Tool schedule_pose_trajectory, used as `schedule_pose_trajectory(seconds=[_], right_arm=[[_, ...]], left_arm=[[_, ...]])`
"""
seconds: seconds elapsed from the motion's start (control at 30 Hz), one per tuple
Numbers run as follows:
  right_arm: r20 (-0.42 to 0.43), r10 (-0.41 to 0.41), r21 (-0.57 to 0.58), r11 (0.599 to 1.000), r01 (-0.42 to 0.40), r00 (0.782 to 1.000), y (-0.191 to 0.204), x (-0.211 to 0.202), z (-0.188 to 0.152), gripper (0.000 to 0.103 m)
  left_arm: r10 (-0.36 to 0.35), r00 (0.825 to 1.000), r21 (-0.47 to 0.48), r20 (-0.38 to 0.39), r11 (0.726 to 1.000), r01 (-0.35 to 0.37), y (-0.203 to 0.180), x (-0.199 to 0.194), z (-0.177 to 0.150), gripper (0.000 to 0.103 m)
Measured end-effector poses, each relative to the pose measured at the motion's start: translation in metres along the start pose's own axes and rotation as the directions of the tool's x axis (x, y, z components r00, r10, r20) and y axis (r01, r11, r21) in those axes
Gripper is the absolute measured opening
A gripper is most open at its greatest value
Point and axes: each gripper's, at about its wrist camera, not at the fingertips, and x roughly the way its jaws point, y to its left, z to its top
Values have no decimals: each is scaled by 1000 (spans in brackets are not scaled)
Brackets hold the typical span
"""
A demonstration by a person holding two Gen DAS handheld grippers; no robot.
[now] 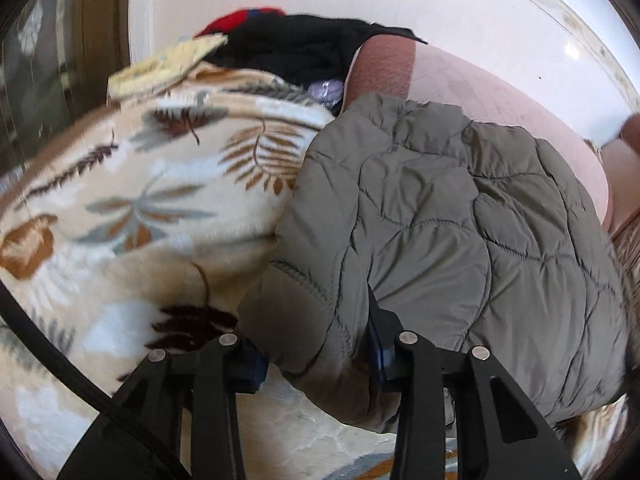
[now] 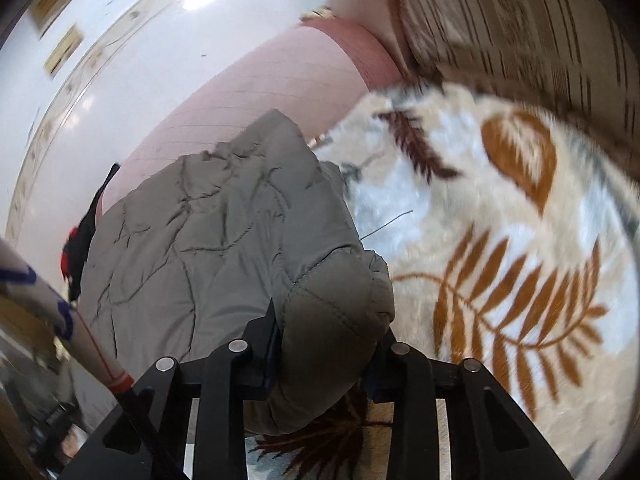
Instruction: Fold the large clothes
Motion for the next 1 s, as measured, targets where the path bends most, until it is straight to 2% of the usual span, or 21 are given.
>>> schedule_pose_trajectory(seconds=[0.17, 0.63, 0.83, 1.0], right_arm=[[61, -48, -151, 987, 56, 997, 24, -16, 0, 31], [160, 23, -259, 966, 19, 987, 54, -94, 0, 30], [149, 59, -244, 970, -22, 987, 44, -126, -8, 30], [130, 82, -256, 966, -47, 988, 23, -157, -35, 30]], left_arm=[[23, 999, 47, 46, 999, -25, -4, -17, 2, 35], [-43, 990, 36, 136, 999, 38, 3, -102, 14, 35], [-55, 991, 44, 119, 998, 51, 13, -134, -10, 35], [-57, 994, 40, 95, 998, 54, 32, -159, -54, 35]])
